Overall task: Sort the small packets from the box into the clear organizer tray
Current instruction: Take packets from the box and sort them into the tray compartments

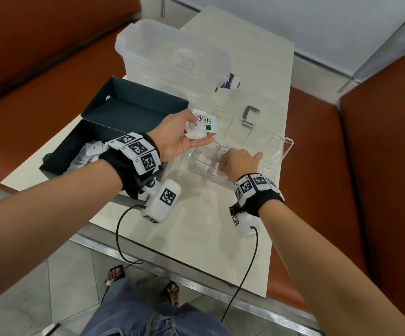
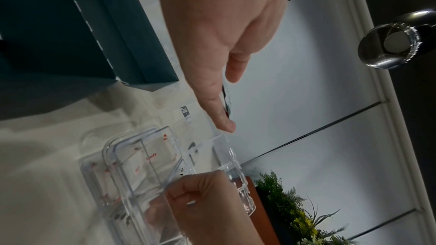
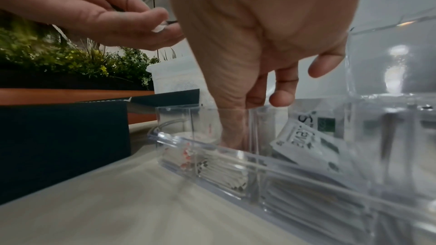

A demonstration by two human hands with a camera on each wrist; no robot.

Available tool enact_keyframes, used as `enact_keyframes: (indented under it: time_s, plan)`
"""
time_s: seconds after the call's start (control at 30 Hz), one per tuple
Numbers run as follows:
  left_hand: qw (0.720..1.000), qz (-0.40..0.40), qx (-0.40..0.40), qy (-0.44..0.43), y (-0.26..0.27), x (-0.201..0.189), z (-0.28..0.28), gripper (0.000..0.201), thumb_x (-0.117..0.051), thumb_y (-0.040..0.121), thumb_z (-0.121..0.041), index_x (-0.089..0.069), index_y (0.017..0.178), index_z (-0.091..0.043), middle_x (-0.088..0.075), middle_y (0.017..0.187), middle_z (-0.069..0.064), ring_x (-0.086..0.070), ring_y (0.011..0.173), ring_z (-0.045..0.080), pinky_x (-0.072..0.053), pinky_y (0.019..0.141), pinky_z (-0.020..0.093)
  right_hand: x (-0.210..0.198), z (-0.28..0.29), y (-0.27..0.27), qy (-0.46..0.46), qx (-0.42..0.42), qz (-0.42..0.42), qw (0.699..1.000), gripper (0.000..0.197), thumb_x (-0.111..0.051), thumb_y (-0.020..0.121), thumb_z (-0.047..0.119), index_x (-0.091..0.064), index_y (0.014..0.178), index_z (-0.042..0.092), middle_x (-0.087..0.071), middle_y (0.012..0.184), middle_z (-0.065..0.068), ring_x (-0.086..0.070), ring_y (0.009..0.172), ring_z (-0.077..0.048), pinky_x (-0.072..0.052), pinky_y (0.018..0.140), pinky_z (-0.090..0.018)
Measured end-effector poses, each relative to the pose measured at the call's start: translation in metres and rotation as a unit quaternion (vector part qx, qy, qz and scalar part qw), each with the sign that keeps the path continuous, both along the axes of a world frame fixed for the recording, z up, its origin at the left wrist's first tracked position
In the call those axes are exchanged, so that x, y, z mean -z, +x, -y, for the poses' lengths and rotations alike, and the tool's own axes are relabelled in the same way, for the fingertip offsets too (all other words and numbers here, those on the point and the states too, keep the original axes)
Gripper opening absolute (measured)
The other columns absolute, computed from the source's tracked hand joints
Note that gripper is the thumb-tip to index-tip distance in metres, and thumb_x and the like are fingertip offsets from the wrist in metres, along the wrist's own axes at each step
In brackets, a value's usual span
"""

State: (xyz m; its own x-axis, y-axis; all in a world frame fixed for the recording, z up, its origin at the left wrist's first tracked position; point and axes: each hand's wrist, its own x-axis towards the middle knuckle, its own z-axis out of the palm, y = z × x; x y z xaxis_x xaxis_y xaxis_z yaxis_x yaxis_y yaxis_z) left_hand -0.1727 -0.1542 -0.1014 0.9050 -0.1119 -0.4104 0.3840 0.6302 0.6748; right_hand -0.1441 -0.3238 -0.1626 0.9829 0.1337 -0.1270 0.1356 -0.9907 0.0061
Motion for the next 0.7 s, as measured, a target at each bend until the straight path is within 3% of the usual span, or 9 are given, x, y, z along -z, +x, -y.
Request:
enact_keyframes:
  time_s: [0.2, 0.27, 0.33, 0.43, 0.53, 0.6, 0.7]
  plan:
    - [0.998, 0.033, 0.029, 0.042, 0.002, -0.004, -0.006, 0.022, -0.041, 0.098, 0.006, -0.052, 0.117, 0.002, -0.063, 0.117, 0.024, -0.069, 0.099, 0.036, -0.061, 0.074, 0.038, -0.025, 0.009, -0.012, 0.105, -0.009, 0.057, 0.993, 0.019, -0.055, 0.09, 0.019, -0.072, 0.089, 0.026, -0.072, 0.089, 0.006, -0.061, 0.09, -0.021, -0.025, 0.085, -0.039]
    - [0.995, 0.045, 0.044, 0.074, 0.004, -0.007, -0.009, 0.02, -0.046, 0.097, 0.006, -0.056, 0.113, 0.0, -0.066, 0.115, 0.022, -0.07, 0.098, 0.033, -0.06, 0.072, 0.035, -0.045, 0.009, -0.015, 0.217, 0.007, 0.098, 0.971, 0.016, -0.057, 0.091, 0.023, -0.073, 0.091, 0.026, -0.072, 0.09, 0.007, -0.062, 0.09, -0.017, -0.033, 0.088, -0.038]
    - [0.99, 0.059, 0.061, 0.109, 0.006, -0.011, -0.011, 0.018, -0.05, 0.096, 0.005, -0.058, 0.11, -0.002, -0.067, 0.113, 0.02, -0.071, 0.096, 0.03, -0.06, 0.071, 0.032, -0.069, 0.004, -0.016, 0.344, 0.015, 0.132, 0.93, 0.014, -0.059, 0.092, 0.023, -0.073, 0.094, 0.021, -0.072, 0.089, 0.005, -0.063, 0.088, -0.013, -0.045, 0.091, -0.042]
    - [0.979, 0.088, 0.083, 0.163, 0.009, -0.016, -0.013, 0.024, -0.057, 0.093, 0.004, -0.058, 0.117, -0.001, -0.067, 0.116, 0.017, -0.07, 0.1, 0.029, -0.059, 0.072, 0.03, -0.1, -0.008, -0.014, 0.435, 0.013, 0.143, 0.889, 0.018, -0.06, 0.092, 0.03, -0.07, 0.104, 0.019, -0.068, 0.086, 0.008, -0.061, 0.08, -0.002, -0.05, 0.079, -0.026]
    - [0.965, 0.133, 0.102, 0.201, 0.012, -0.021, -0.016, 0.033, -0.064, 0.089, 0.002, -0.058, 0.122, 0.0, -0.067, 0.118, 0.016, -0.068, 0.105, 0.029, -0.058, 0.076, 0.029, -0.111, -0.016, -0.011, 0.422, 0.004, 0.077, 0.903, 0.036, -0.072, 0.082, 0.039, -0.065, 0.114, 0.023, -0.063, 0.082, 0.009, -0.058, 0.076, 0.001, -0.041, 0.064, -0.013]
    - [0.961, 0.152, 0.104, 0.205, 0.015, -0.026, -0.018, 0.036, -0.067, 0.087, 0.001, -0.058, 0.122, 0.001, -0.068, 0.117, 0.016, -0.068, 0.104, 0.028, -0.058, 0.077, 0.029, -0.112, -0.015, -0.009, 0.407, 0.009, 0.064, 0.911, 0.039, -0.078, 0.078, 0.032, -0.066, 0.113, 0.02, -0.061, 0.077, 0.006, -0.058, 0.072, -0.003, -0.044, 0.064, -0.015]
    - [0.966, 0.151, 0.091, 0.191, 0.02, -0.033, -0.022, 0.025, -0.066, 0.088, 0.0, -0.063, 0.112, -0.003, -0.069, 0.114, 0.013, -0.069, 0.1, 0.026, -0.059, 0.075, 0.029, -0.113, -0.009, -0.006, 0.44, 0.055, 0.081, 0.893, 0.031, -0.079, 0.077, 0.023, -0.069, 0.106, 0.016, -0.064, 0.075, 0.001, -0.062, 0.072, -0.01, -0.056, 0.076, -0.033]
